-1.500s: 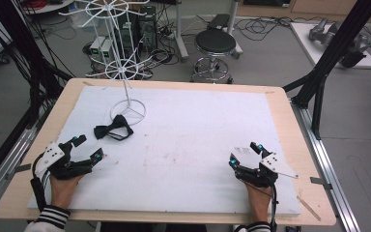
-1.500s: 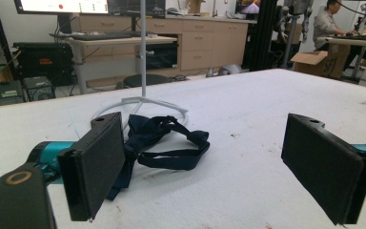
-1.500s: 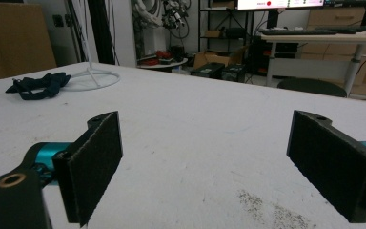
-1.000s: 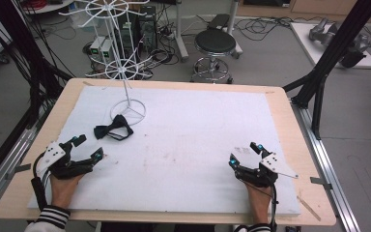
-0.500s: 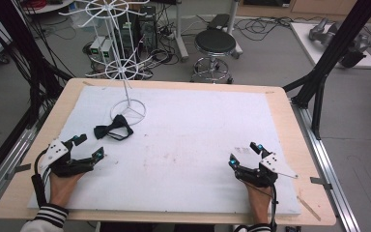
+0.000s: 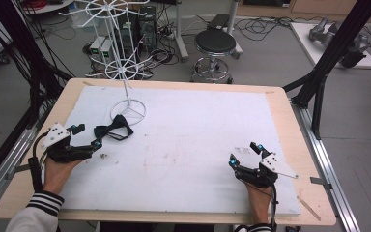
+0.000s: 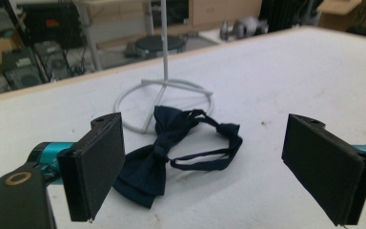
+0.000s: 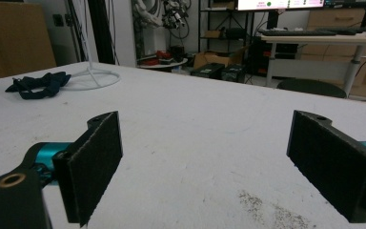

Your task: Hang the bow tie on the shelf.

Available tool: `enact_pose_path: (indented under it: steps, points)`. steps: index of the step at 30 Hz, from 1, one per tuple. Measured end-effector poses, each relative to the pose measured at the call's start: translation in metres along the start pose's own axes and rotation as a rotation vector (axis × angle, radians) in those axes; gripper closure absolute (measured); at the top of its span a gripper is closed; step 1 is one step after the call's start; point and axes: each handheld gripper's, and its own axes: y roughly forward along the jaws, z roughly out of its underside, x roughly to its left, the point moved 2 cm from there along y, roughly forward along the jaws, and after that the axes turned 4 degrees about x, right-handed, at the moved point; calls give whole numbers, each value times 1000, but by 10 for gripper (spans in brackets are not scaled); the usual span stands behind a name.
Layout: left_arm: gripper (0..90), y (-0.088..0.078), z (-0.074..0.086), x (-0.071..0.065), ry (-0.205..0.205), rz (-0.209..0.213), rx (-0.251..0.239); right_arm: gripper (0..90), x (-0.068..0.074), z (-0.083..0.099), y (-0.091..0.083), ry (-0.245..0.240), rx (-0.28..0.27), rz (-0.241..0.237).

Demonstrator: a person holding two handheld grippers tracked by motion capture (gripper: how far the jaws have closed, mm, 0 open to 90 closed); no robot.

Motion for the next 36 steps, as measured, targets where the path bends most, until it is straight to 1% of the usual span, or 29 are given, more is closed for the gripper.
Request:
enact_pose_path:
  steps: [6,8,9,11,12,13,14,15,16,17,19,21,22,23,24,25,26,27,29,30,31,36]
  points:
    - [148,9,-8,9,9,-4,57,108,0,0,0,1,1,0]
    - [148,12,-10,12,12,-5,75,108,0,0,0,-7,-4,3]
    - [148,13,-11,13,17,-5,87,108,0,0,0,0,1,0]
    - [150,17,-12,15,28,-4,118,108,-1,0,0,-6,-6,3]
    - [152,19,-12,16,28,-4,131,108,0,0,0,0,-4,3]
    - [152,21,-13,17,24,-2,146,108,0,0,0,-3,-5,3]
    - [154,25,-14,18,21,-8,174,108,0,0,0,-4,-6,3]
    - [159,25,-14,18,21,-8,174,108,0,0,0,-6,-6,3]
    - [163,29,-16,19,23,-5,204,108,0,0,0,-5,-5,3]
    - [167,29,-16,19,23,-5,204,108,0,0,0,-5,-6,3]
    - [170,36,-20,23,12,2,245,108,0,0,0,-3,-6,3]
    - [171,37,-21,24,13,1,251,108,0,0,0,0,-4,4]
    - [171,40,-22,26,9,3,262,108,0,0,0,0,-4,4]
    - [181,41,-24,27,19,3,277,108,0,0,0,-1,-4,3]
    - [186,43,-25,29,16,1,284,108,0,0,0,-2,-5,3]
    - [188,47,-26,32,16,-3,303,108,0,0,0,-2,-5,3]
    - [191,47,-26,32,16,-3,303,108,0,0,0,-2,-4,3]
    - [197,51,-26,35,12,-11,336,108,0,0,0,0,-3,4]
    - [203,53,-25,36,10,-9,344,108,0,0,0,1,-2,3]
    - [214,55,-25,38,13,-6,358,108,0,0,-1,3,-2,4]
    - [216,59,-25,41,14,-3,384,108,0,0,-1,3,-2,4]
    - [242,64,-27,49,14,5,414,108,0,0,0,3,-2,2]
